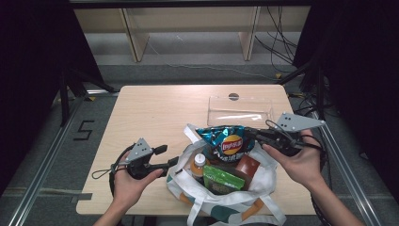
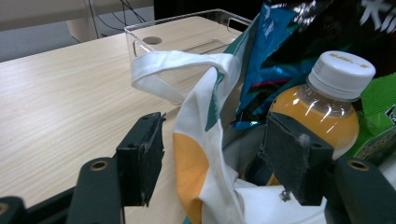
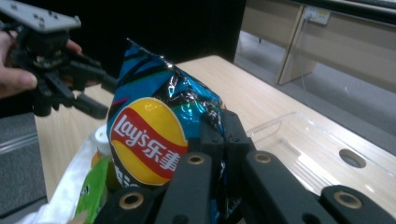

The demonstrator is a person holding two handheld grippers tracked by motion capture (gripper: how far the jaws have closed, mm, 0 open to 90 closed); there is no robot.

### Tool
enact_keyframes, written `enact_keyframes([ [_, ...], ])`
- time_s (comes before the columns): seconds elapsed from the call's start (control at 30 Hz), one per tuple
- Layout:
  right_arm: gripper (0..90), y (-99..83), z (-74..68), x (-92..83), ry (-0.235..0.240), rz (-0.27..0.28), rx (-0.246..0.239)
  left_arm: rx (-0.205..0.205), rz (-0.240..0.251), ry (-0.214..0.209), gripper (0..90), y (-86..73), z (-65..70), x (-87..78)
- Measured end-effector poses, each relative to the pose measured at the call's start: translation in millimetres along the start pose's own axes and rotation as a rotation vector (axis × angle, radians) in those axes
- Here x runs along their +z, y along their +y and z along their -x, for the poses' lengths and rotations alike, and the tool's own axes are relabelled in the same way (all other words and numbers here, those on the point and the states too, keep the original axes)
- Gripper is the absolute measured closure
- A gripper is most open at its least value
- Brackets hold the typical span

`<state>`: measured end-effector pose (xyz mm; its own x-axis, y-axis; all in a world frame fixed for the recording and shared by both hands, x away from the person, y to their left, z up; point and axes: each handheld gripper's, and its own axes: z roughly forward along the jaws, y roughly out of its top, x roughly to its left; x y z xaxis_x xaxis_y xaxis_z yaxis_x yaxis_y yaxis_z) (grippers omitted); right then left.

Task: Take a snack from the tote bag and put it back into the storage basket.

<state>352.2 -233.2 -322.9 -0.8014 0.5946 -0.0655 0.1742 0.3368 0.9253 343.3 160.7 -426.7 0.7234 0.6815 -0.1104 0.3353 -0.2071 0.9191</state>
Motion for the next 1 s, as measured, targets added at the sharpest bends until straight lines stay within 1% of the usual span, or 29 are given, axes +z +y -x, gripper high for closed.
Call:
enact_keyframes([
  [0.03, 90.0, 1.4, 0.2, -0.9, -0.002, 0.022, 0.008, 0.014, -0.006, 0.005, 37.1, 0.6, 0.0, -0.5],
  [0.07, 90.0, 3.1, 1.7, -2.6, -0.008, 0.026, 0.005, 0.012, -0.003, 0.001, 37.1, 0.4, -0.1, -0.1],
  [0.1, 90.0, 4.8, 1.7, -4.2, 0.003, 0.022, 0.025, 0.013, -0.002, 0.000, 37.1, 0.3, -0.3, -0.2],
  [0.13, 90.0, 6.5, 3.5, -5.5, -0.015, 0.030, 0.009, 0.008, -0.001, 0.001, 37.1, -0.1, -0.2, -0.5],
  [0.17, 90.0, 7.8, 3.3, -6.2, -0.012, 0.034, 0.019, -0.007, 0.001, 0.006, 37.1, -0.7, 0.4, -0.5],
  [0.23, 90.0, 10.9, 6.5, -8.4, -0.014, 0.044, 0.006, 0.002, 0.001, 0.004, 37.0, -0.8, -0.5, -0.8],
  [0.27, 90.0, 11.9, 6.4, -9.4, -0.031, 0.055, 0.016, 0.000, 0.001, 0.005, 37.0, -0.9, -0.6, -0.8],
  [0.3, 90.0, 13.3, 8.5, -10.6, -0.035, 0.063, 0.003, 0.000, 0.000, 0.004, 37.0, -0.9, -0.6, -0.7],
  [0.33, 90.0, 14.5, 8.7, -11.7, -0.029, 0.067, 0.014, 0.002, 0.001, 0.007, 37.0, -0.9, -0.6, -0.5],
  [0.37, 90.0, 15.9, 9.7, -13.4, -0.027, 0.076, 0.015, 0.002, -0.002, 0.009, 37.0, -0.8, -0.6, -0.7],
  [0.4, 90.0, 16.7, 9.5, -13.2, -0.027, 0.089, 0.024, 0.001, 0.000, 0.003, 36.9, -0.9, -0.9, -0.4],
  [0.43, 90.0, 18.7, 11.2, -15.1, -0.032, 0.098, 0.012, 0.001, -0.004, 0.010, 36.9, -0.7, -0.6, -0.8],
  [0.47, 90.0, 19.8, 11.2, -16.9, -0.036, 0.102, 0.015, 0.001, 0.000, 0.002, 36.9, -0.9, -1.1, -0.4],
  [0.5, 90.0, 21.5, 11.5, -18.2, -0.046, 0.113, 0.014, 0.001, 0.002, 0.002, 36.9, -0.9, -1.2, -0.5],
  [0.53, 90.0, 23.3, 11.8, -18.8, -0.037, 0.123, 0.023, 0.003, -0.001, 0.003, 36.9, -0.8, -1.4, -1.0],
  [0.57, 90.0, 25.1, 12.8, -21.8, -0.050, 0.125, 0.012, 0.002, -0.003, 0.008, 36.9, -0.7, -1.2, -1.6],
  [0.6, 90.0, 27.3, 13.4, -23.7, -0.054, 0.135, 0.012, 0.002, -0.005, 0.012, 36.9, -0.6, -1.2, -1.9],
  [0.63, 90.0, 28.3, 13.3, -24.3, -0.055, 0.147, 0.015, 0.001, 0.001, 0.005, 36.9, -0.9, -1.8, -1.1],
  [0.67, 90.0, 30.3, 14.7, -25.1, -0.057, 0.156, -0.004, 0.001, 0.002, 0.005, 36.9, -0.9, -1.9, -1.0],
  [0.7, 90.0, 31.5, 13.6, -27.2, -0.063, 0.154, 0.016, 0.001, 0.000, 0.008, 36.9, -0.8, -1.8, -1.1],
  [0.77, 90.0, 33.9, 13.9, -29.4, -0.072, 0.159, 0.023, 0.003, -0.001, 0.006, 36.8, -0.8, -1.8, -1.0],
  [0.83, 90.0, 36.1, 16.3, -30.7, -0.086, 0.170, 0.007, 0.003, -0.002, 0.009, 36.8, -0.6, -1.5, -0.9],
  [0.87, 90.0, 36.8, 15.6, -31.6, -0.077, 0.168, 0.019, 0.001, -0.002, 0.010, 36.8, -0.5, -1.4, -1.0],
  [0.9, 90.0, 37.9, 15.5, -31.7, -0.078, 0.174, 0.031, 0.002, -0.003, 0.011, 36.8, -0.5, -1.6, -1.0],
  [0.93, 90.0, 39.1, 17.5, -33.5, -0.094, 0.175, 0.012, 0.002, -0.002, 0.012, 36.8, -0.5, -1.7, -1.0],
  [0.97, 90.0, 39.7, 18.2, -34.2, -0.101, 0.182, 0.013, 0.002, -0.003, 0.011, 36.8, -0.5, -1.8, -1.0],
  [1.0, 90.0, 40.1, 18.4, -34.1, -0.093, 0.183, 0.029, 0.003, -0.004, 0.012, 36.8, -0.5, -2.0, -1.2],
])
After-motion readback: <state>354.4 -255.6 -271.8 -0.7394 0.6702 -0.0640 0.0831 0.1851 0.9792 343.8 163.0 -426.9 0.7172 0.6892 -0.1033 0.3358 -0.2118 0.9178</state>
